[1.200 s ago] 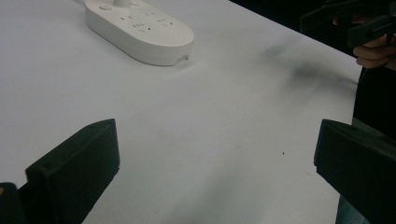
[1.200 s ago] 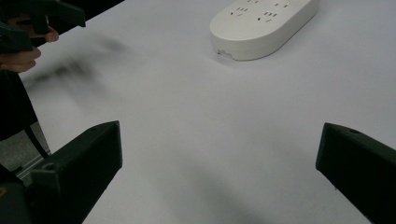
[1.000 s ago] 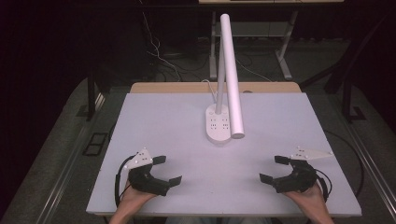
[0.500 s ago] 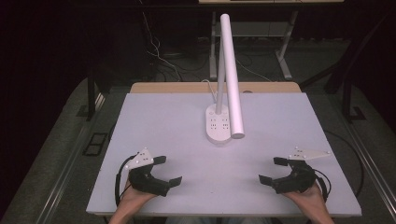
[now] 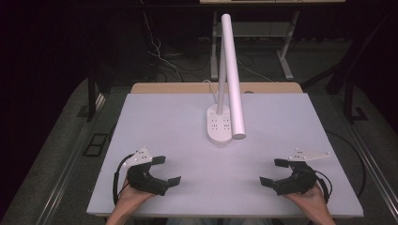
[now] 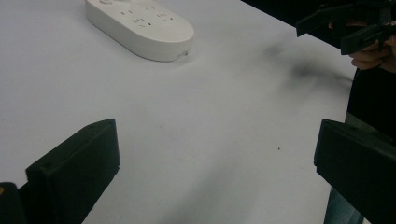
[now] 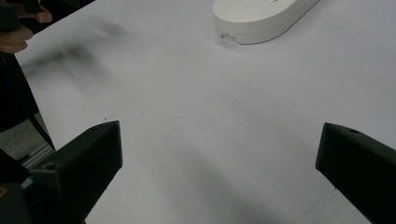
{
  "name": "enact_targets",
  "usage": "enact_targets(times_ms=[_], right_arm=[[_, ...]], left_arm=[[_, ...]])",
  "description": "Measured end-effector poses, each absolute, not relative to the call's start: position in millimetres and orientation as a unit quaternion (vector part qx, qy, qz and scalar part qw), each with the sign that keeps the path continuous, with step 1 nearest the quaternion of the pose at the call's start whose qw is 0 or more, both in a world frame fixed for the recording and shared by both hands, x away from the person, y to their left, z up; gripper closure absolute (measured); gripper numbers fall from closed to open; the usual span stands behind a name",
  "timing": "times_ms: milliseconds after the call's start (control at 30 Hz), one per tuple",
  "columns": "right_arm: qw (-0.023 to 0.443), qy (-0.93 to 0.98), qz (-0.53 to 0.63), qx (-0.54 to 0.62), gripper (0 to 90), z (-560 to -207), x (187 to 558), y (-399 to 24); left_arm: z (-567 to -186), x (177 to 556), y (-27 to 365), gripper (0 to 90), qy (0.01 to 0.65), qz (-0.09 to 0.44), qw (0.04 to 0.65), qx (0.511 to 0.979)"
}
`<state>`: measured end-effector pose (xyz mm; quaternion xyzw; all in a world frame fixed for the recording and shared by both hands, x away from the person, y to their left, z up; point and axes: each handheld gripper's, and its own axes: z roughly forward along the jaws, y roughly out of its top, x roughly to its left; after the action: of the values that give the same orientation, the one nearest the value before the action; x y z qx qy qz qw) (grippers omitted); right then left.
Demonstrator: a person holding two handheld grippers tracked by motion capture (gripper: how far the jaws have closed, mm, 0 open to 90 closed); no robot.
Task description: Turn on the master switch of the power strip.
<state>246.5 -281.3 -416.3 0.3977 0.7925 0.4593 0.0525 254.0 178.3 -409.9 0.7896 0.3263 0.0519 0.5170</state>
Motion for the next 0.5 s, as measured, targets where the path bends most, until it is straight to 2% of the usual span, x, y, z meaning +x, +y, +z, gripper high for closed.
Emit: enact_targets(times_ms=[500], right_arm=[[0.05,0.795,0.455,0.398,0.0,-417.8,247.2,-281.0]], left_arm=[[-401.6,264.5,171.1,0.0,0.315,0.044,0.504,0.803]])
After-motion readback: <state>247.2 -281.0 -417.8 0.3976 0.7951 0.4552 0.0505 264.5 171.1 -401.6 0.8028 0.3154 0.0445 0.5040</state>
